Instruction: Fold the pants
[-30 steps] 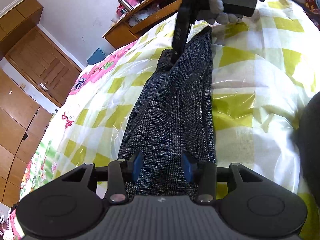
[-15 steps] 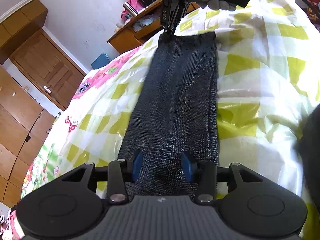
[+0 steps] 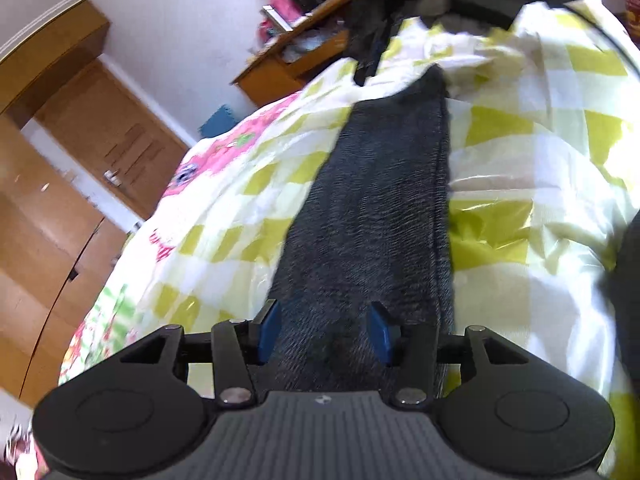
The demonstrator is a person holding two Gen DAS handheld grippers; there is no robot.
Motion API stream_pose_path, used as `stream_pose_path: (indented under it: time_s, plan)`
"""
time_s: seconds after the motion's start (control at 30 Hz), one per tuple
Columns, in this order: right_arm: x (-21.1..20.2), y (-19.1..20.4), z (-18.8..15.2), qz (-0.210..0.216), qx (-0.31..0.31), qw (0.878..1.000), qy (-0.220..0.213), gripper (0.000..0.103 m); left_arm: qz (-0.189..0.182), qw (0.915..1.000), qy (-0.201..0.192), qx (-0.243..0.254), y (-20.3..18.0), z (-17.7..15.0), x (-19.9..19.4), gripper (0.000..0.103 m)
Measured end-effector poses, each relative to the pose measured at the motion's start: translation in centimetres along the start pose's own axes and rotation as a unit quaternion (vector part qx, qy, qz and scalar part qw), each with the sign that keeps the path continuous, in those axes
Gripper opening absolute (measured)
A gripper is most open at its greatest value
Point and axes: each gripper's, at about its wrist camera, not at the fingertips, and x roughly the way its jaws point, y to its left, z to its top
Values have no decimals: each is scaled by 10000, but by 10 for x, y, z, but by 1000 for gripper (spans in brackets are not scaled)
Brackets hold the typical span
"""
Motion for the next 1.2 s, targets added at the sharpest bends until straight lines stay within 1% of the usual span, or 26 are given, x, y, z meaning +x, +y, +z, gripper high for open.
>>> stream_pose_path:
  time_s: [0.07, 0.1, 0.13, 0.17, 0.2, 0.27, 0.3, 0.33, 0.4, 0.47, 0.5, 0.53, 0.57, 0.6, 0.63, 0.67, 0.7, 0.73, 0.77, 0.8, 0.87, 0.97, 1.03, 1.1, 1.17, 1.2]
  plan:
    - [-6, 22, -13, 277, -166, 9994, 79, 22, 47, 9998, 135, -169, 3, -9, -5, 65]
    - [-1, 30, -20, 442, -192, 9985, 246, 23, 35, 9993, 282, -229, 2, -15, -6, 66]
    - [10, 37, -27, 470, -154, 9976, 483, 26, 19, 9987, 432, -288, 0, -21, -5, 66]
    - [26, 40, -35, 351, -85, 9959, 826, 25, 17, 9981, 497, -372, -1, -28, -7, 66]
    - [36, 41, -42, 285, -37, 9957, 883, 23, 6, 9975, 529, -471, 0, -32, -11, 65]
    - [35, 47, -38, 54, -29, 9965, 834, 24, 31, 9967, 579, -573, 5, -36, -21, 66]
    - [31, 53, -32, -66, 12, 9967, 814, 29, 90, 9967, 567, -567, 8, -37, -27, 66]
    - [22, 61, -27, -62, 6, 9975, 707, 28, 195, 9968, 532, -562, 11, -40, -35, 66]
    - [3, 89, -20, 282, -260, 9982, 470, 28, 370, 9959, 541, -626, 18, -48, -48, 66]
    - [-10, 126, -19, 689, -542, 9953, 406, 28, 567, 9933, 613, -796, 28, -63, -58, 66]
    - [-12, 144, -20, 894, -623, 9931, 430, 28, 685, 9913, 685, -890, 32, -70, -63, 66]
    - [-12, 163, -23, 1187, -715, 9890, 519, 26, 783, 9888, 780, -1000, 37, -79, -67, 66]
    - [-10, 181, -28, 1456, -785, 9843, 620, 27, 873, 9858, 896, -1120, 42, -90, -70, 67]
    - [-4, 197, -38, 1611, -862, 9799, 803, 28, 963, 9826, 1023, -1211, 44, -101, -74, 67]
    - [7, 213, -47, 1605, -988, 9755, 1134, 30, 1015, 9793, 1199, -1275, 46, -113, -77, 69]
    - [19, 225, -58, 1503, -1197, 9707, 1444, 31, 1005, 9753, 1442, -1337, 47, -127, -78, 69]
    - [23, 234, -67, 1305, -1522, 9693, 1421, 30, 1054, 9722, 1538, -1414, 49, -139, -82, 69]
    - [21, 240, -69, 1188, -1696, 9693, 1327, 31, 1115, 9704, 1534, -1495, 50, -147, -90, 69]
    - [18, 242, -66, 1094, -1611, 9717, 1338, 32, 1152, 9683, 1553, -1581, 53, -153, -98, 69]
    - [13, 238, -62, 1042, -1384, 9756, 1350, 33, 1199, 9664, 1560, -1654, 55, -157, -105, 69]
    - [-2, 226, -57, 959, -949, 9831, 1236, 33, 1329, 9633, 1540, -1752, 56, -163, -115, 70]
    - [-23, 203, -63, 707, -399, 9900, 1158, 34, 1408, 9624, 1386, -1865, 53, -165, -125, 70]
    - [-34, 182, -71, 557, 85, 9925, 1082, 33, 1399, 9642, 1207, -1900, 50, -158, -125, 70]
    - [-41, 158, -75, 479, 703, 9913, 1002, 32, 1256, 9682, 1064, -1883, 50, -153, -122, 70]
    - [-48, 133, -79, 509, 1486, 9837, 879, 35, 991, 9748, 1035, -1710, 43, -145, -113, 70]
    - [-52, 123, -82, 465, 1738, 9804, 803, 36, 927, 9783, 1050, -1530, 37, -140, -106, 70]
